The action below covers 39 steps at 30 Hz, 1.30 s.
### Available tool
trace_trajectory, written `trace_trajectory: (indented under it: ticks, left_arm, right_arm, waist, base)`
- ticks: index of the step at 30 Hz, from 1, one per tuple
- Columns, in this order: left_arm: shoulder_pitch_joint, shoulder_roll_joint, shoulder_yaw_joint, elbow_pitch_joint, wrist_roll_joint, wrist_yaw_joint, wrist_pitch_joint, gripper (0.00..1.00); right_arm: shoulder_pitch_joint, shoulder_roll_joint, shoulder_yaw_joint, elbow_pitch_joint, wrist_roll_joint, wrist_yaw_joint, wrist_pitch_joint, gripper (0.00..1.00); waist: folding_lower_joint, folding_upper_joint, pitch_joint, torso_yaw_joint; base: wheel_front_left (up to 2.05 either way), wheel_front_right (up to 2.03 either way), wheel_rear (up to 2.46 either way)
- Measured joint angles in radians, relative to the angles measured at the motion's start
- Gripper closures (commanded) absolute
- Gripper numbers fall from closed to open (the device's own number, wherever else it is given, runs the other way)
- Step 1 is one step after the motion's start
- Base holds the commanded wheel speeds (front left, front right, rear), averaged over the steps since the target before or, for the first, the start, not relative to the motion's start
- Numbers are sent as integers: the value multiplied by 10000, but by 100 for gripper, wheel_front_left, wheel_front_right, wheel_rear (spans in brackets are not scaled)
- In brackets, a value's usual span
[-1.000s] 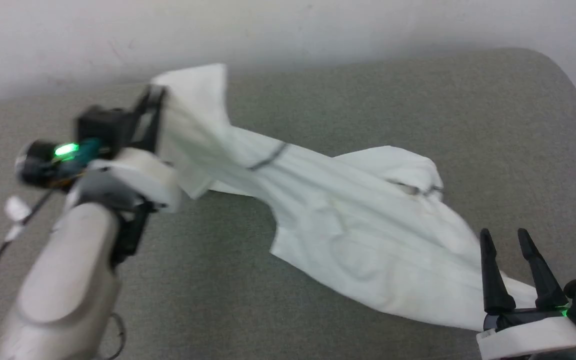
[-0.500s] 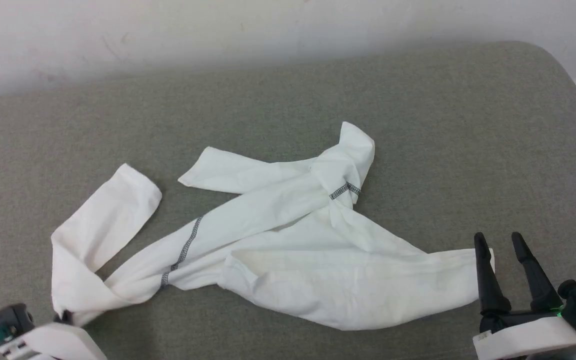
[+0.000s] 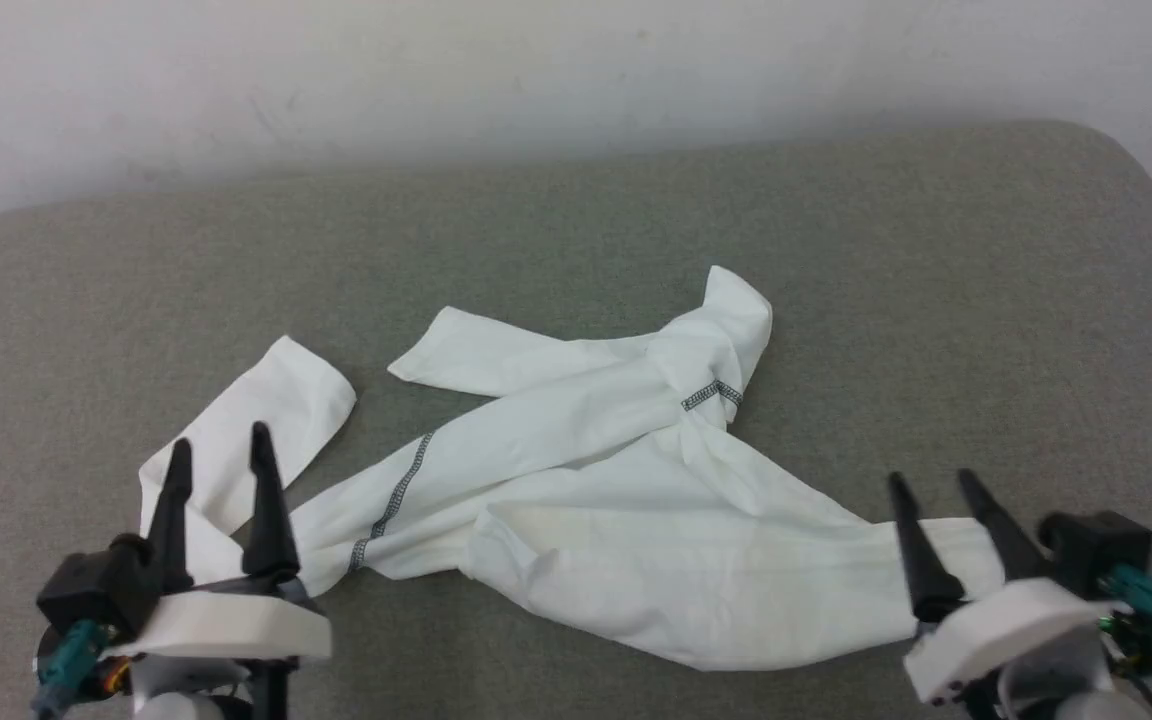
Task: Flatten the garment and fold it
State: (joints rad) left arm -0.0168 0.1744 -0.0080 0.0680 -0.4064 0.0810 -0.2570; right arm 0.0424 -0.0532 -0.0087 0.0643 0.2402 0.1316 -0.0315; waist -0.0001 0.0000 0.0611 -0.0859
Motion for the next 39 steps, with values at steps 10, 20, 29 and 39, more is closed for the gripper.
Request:
trace_trajectory:
  ticks: [10, 20, 29, 39]
  left_arm:
    - [270, -1085, 180, -725, 1379, -993, 0, 0]
    - [124, -1197, 63, -487, 1593, -1166, 2, 0]
    - [141, -1214, -17, -328, 1557, -1118, 0, 0]
    - [467, -1229, 36, -174, 1557, -1097, 0, 0]
  right_arm:
    - [-2536, -859, 1348, 3168, 1074, 0, 3277, 0]
    - [-4703, -1344, 2180, 6775, 1306, 12, 4715, 0]
    - [-4417, -1599, 2522, 6209, 2050, 12, 2884, 100]
    - [294, -1313, -884, 1473, 963, 12, 3047, 100]
  waist:
    - [0, 0, 68, 474]
    - [1, 0, 471, 900]
    - [2, 0, 385, 727]
    - [0, 0, -255, 369]
  base:
    - [0, 0, 0]
    - [0, 0, 0]
    - [0, 0, 0]
    - [0, 0, 0]
